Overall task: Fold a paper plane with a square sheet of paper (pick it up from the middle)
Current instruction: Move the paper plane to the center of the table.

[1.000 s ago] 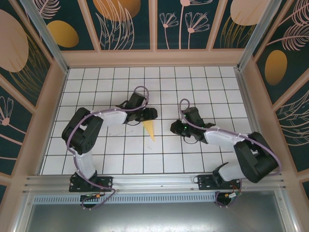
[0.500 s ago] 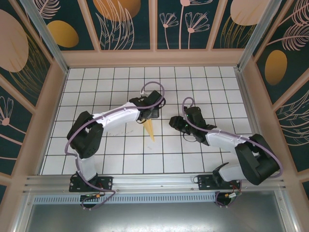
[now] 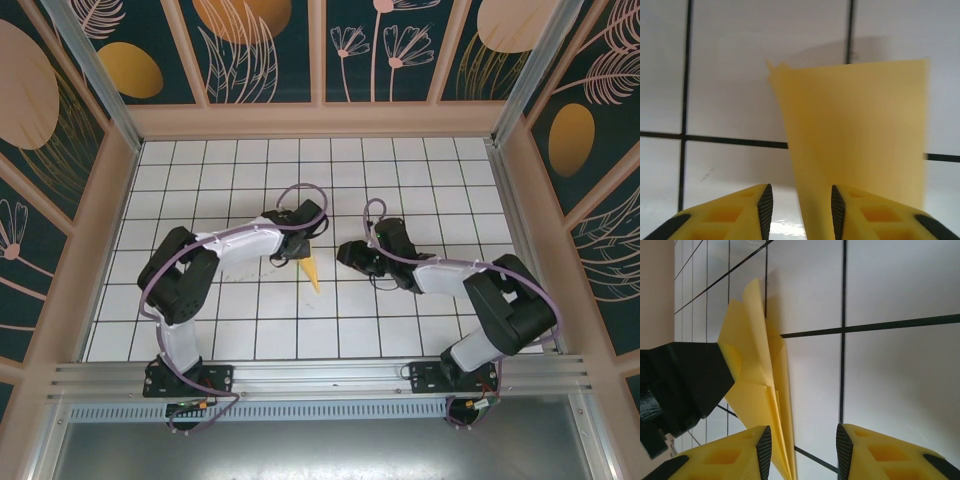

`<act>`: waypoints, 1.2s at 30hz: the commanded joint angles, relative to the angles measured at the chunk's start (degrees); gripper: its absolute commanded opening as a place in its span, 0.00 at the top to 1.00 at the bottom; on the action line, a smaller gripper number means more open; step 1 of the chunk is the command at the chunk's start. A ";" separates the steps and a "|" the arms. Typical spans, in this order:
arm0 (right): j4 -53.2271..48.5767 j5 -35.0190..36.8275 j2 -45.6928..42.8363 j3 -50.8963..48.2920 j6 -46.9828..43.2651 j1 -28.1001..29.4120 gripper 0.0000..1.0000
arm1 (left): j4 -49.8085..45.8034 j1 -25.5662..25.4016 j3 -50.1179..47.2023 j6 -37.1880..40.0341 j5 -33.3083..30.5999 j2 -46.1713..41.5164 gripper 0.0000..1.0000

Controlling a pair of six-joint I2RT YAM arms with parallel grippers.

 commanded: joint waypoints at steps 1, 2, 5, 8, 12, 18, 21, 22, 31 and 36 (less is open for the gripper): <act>2.68 -3.74 2.58 3.22 -0.41 1.27 0.58 | 4.69 1.94 -2.80 0.14 2.97 -4.78 0.68; 2.67 -3.96 3.41 3.99 -0.49 1.71 0.58 | 5.73 2.59 -3.87 0.28 3.83 -5.31 0.71; 3.36 -5.30 5.67 5.61 -0.38 2.23 0.56 | 7.50 3.98 -6.06 0.20 5.36 -6.19 0.80; 3.31 -7.43 7.96 7.76 -1.04 2.74 0.54 | 8.37 4.71 -7.57 0.21 5.48 -7.19 0.83; 1.28 -9.90 11.54 11.90 -3.12 4.19 0.52 | 9.73 4.95 -9.16 0.41 6.47 -8.01 0.84; -3.15 -8.01 15.92 16.55 -4.94 6.26 0.49 | 10.39 5.09 -10.05 0.30 6.68 -8.06 0.84; -4.55 -6.92 16.68 17.64 -5.85 6.73 0.49 | 10.52 5.06 -10.15 0.30 6.51 -8.30 0.84; -4.60 -7.45 16.82 17.84 -6.27 6.86 0.49 | 10.60 5.08 -10.26 0.25 6.55 -8.35 0.84; -8.91 -5.56 19.25 20.37 -8.45 7.76 0.48 | 10.96 5.09 -10.81 0.11 6.66 -8.32 0.84; -9.52 -4.72 19.92 21.18 -8.96 8.73 0.48 | 10.85 5.08 -10.69 0.24 6.70 -8.32 0.84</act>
